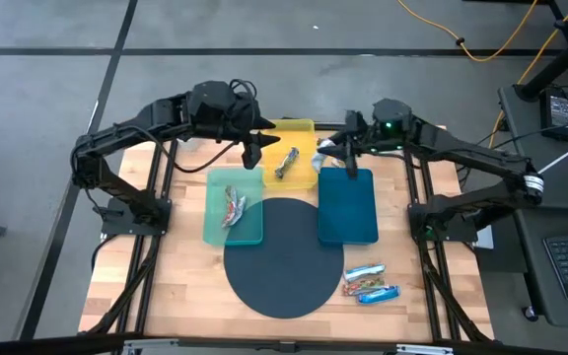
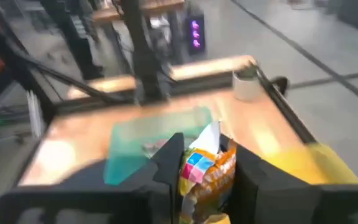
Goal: Pick and place Granola Bars by type
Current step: Put the orange granola bar into the blue bin
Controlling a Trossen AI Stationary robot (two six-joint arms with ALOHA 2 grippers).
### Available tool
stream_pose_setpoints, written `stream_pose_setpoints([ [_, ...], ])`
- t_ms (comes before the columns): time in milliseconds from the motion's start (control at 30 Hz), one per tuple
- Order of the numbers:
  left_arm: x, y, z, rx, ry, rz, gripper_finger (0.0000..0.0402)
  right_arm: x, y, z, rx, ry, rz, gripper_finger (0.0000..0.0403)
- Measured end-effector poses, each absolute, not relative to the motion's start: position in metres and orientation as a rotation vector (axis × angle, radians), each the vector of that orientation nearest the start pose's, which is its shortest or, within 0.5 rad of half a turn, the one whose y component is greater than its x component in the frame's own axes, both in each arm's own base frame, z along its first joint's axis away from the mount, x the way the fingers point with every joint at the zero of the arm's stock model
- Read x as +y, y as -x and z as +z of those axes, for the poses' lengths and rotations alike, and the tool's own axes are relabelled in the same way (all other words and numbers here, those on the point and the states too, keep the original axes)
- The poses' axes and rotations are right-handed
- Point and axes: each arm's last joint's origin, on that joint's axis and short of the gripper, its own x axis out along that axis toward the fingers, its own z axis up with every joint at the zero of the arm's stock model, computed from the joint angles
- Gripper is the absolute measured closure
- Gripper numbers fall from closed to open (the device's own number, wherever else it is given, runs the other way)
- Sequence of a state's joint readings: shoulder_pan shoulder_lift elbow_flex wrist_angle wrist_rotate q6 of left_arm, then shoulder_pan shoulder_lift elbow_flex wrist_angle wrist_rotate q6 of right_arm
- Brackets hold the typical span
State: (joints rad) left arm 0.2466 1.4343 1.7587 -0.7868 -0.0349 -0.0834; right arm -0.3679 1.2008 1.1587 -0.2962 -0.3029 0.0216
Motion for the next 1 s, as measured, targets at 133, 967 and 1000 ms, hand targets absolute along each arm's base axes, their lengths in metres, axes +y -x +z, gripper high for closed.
stream_pose_setpoints([
  [133,0.071,-0.277,0.455,0.458,0.119,0.293,0.0235,-0.079,-0.225,0.374,0.367,-0.113,-0.111,0.0315],
  [967,0.073,-0.300,0.437,0.520,0.118,0.280,0.0240,-0.064,-0.182,0.296,0.848,-0.457,-0.260,0.0315],
  [1000,0.074,-0.301,0.436,0.524,0.119,0.279,0.0240,-0.065,-0.183,0.290,0.865,-0.471,-0.266,0.0315],
])
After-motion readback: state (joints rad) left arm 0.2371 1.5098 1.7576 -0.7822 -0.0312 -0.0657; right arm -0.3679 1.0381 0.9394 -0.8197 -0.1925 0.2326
